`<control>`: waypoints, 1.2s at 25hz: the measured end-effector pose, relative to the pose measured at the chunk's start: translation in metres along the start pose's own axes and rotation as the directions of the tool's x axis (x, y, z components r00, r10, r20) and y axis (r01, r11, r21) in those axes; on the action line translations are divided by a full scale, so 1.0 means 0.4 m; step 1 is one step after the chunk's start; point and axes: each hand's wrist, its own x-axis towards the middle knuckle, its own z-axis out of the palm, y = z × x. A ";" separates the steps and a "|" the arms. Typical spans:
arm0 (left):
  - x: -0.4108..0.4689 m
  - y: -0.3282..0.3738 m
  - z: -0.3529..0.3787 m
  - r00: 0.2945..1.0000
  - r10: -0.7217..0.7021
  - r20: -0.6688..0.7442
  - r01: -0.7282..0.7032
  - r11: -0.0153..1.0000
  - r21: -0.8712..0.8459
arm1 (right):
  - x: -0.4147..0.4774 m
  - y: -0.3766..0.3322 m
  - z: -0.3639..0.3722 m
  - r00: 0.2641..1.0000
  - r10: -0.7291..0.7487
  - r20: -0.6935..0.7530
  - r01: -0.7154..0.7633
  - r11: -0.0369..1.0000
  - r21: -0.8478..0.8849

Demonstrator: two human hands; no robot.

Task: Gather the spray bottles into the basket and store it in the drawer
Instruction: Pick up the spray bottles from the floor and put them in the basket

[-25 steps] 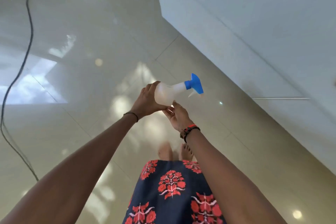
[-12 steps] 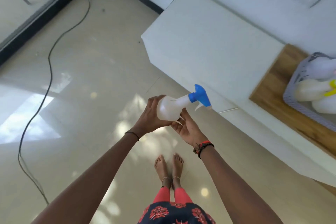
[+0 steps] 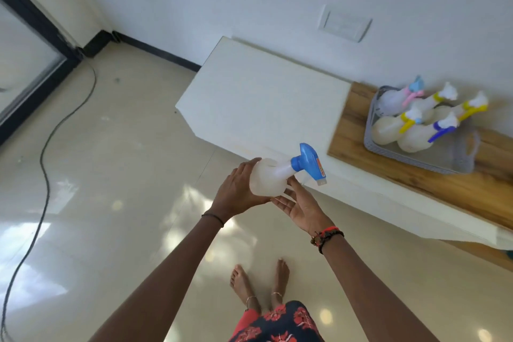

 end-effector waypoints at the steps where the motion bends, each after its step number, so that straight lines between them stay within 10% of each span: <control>1: 0.010 0.022 0.007 1.000 -0.001 0.008 0.001 0.999 -0.041 | -0.007 -0.018 -0.013 1.000 -0.019 -0.008 0.019 1.000 0.006; 12: 0.177 0.276 0.220 0.986 0.107 0.128 -0.098 0.993 -0.071 | -0.010 -0.232 -0.276 0.989 -0.056 -0.137 0.085 0.973 0.215; 30: 0.502 0.854 0.792 0.938 -0.139 0.317 0.249 0.908 -0.337 | 0.017 -0.699 -0.902 0.920 -0.087 -0.383 0.185 0.956 0.227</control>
